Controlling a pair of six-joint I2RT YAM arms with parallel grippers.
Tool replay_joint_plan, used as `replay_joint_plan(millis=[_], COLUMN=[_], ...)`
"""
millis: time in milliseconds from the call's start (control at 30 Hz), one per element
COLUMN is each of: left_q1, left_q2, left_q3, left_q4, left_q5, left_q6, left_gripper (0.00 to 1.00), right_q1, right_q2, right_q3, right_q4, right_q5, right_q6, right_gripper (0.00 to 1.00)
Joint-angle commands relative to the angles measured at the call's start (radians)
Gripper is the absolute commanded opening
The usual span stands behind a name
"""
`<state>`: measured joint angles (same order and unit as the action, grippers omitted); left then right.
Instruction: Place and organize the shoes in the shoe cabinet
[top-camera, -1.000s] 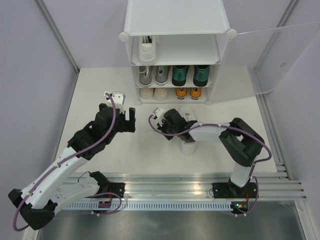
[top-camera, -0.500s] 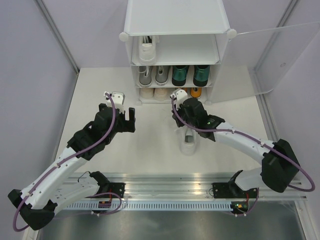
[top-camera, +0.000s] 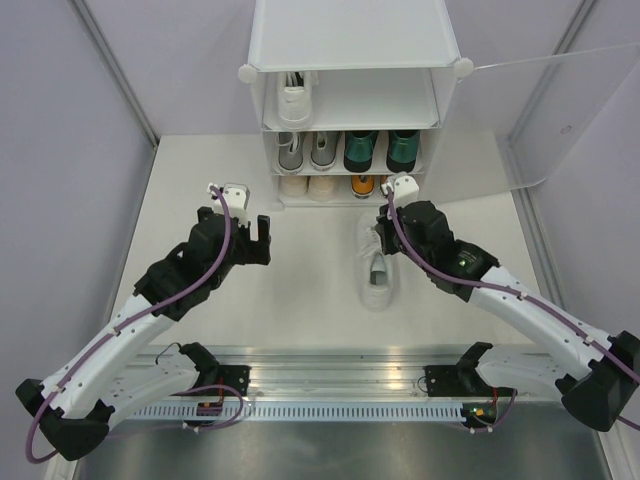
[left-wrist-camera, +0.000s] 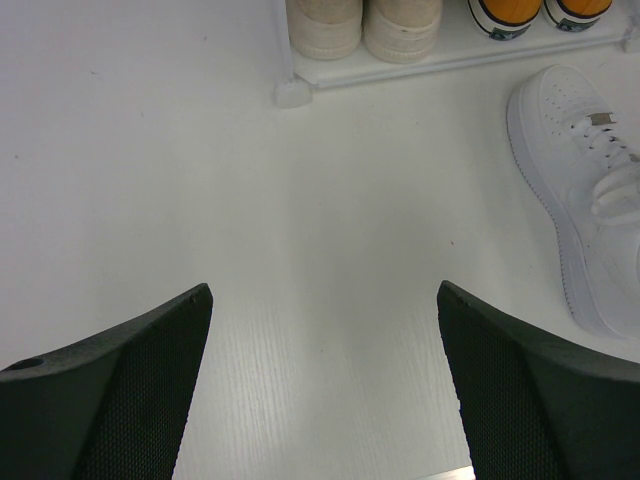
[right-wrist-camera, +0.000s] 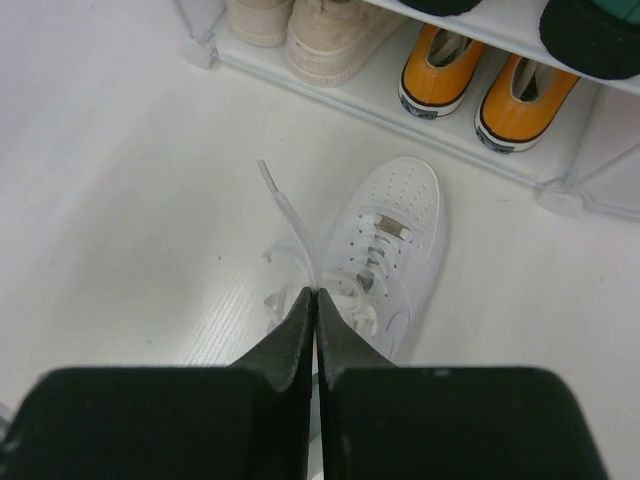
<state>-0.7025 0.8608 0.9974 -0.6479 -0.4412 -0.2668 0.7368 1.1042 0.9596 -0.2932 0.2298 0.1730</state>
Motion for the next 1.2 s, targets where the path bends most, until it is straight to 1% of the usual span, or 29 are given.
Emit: replay_joint_plan(millis=[0,133,233,433,700,767,833,1000,1033,1167], left_q1=[0.001,0.001,0.001,0.001,0.001,0.0,0.001,0.001,0.001,0.001], left_q2=[-0.008,-0.005,-0.003,-0.002,0.006,0.007,0.007,0.009,0.009,0.012], left_q3=[0.004,0.004,0.004,0.003,0.004,0.004,0.004,0.003,0.003,0.003], left_q4=[0.033,0.033,0.031,0.031,0.031,0.033,0.031,0.031,0.033,0.031], left_q5=[0.013,0.013,0.013,0.007,0.01,0.012,0.012,0.01,0.012,0.012], left_q6=[0.028,0.028,0.028,0.028,0.028,0.028,0.028,0.028,0.028,0.028], left_gripper=[0.95,0.95,0.95,0.95,0.95,0.95,0.95,0.95,0.95,0.95], right_q1=[0.001,0.001,0.001,0.001,0.001,0.001,0.001,0.001,0.003,0.004], right_q2=[-0.049,-0.108,-0.161,-0.191,-0.273,-0.297,-0.308,-0.287,-0.267,-0.231], right_q3=[-0.013,-0.015,0.023,0.056,0.067,0.083,0.099,0.077,0.056,-0.018], right_q4=[-0.067,-0.093,-0.127,-0.188,-0.25,-0.273,-0.296,-0.297,-0.287,-0.224], right_q5=[0.068,0.12,0.167,0.19,0.305,0.309,0.293,0.181,0.143,0.088], right_q6=[0.043,0.057,0.06,0.063,0.091,0.089,0.091,0.102,0.111,0.141], right_gripper=[0.01,0.01,0.01,0.01,0.01,0.01,0.01,0.01,0.01,0.01])
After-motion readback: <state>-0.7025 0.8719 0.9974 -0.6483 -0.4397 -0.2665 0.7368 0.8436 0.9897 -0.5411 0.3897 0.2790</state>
